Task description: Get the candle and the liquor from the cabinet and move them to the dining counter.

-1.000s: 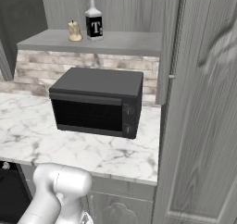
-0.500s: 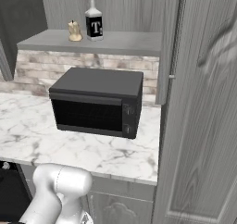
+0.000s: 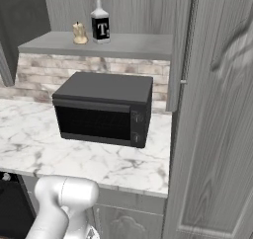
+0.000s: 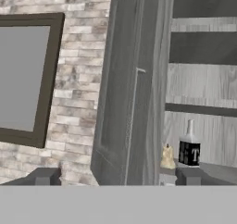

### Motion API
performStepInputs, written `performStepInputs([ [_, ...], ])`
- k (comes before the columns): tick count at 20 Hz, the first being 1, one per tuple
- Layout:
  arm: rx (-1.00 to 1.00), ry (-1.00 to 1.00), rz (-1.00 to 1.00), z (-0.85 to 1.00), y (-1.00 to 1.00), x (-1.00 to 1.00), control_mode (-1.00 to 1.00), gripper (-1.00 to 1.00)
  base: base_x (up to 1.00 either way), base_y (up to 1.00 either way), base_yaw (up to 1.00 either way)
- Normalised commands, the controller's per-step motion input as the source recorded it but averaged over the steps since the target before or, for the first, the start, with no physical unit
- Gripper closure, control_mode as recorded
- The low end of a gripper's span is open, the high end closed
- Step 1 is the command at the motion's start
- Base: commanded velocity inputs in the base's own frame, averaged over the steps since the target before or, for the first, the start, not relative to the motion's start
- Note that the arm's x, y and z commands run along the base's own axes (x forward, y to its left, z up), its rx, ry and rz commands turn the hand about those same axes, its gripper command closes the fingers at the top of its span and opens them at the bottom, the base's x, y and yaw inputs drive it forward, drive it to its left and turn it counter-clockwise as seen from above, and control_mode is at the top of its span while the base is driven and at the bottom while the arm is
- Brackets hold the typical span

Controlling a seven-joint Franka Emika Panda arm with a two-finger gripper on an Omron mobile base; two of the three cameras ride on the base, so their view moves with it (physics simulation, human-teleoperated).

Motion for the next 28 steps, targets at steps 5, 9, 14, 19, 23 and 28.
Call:
performStepInputs([
  [5,0.02,0.09,0.2,-0.2,-0.81,0.0,-1.0,-1.0,0.0,0.0,0.0],
  [9,0.04,0.2,0.22,-0.37,-0.71,0.25,-1.0,-1.0,0.0,0.0,0.0],
  [14,0.11,0.16,0.18,-0.33,-0.65,0.08,-1.0,-1.0,0.0,0.0,0.0],
  [19,0.12,0.14,0.13,-0.15,-0.43,-0.04,-1.0,-1.0,0.0,0.0,0.0],
  [23,0.16,0.09,0.07,-0.07,-0.18,0.06,-1.0,-1.0,0.0,0.0,0.0],
  [28,0.18,0.26,0.01,0.15,-0.05,0.36,-1.0,-1.0,0.0,0.0,0.0],
])
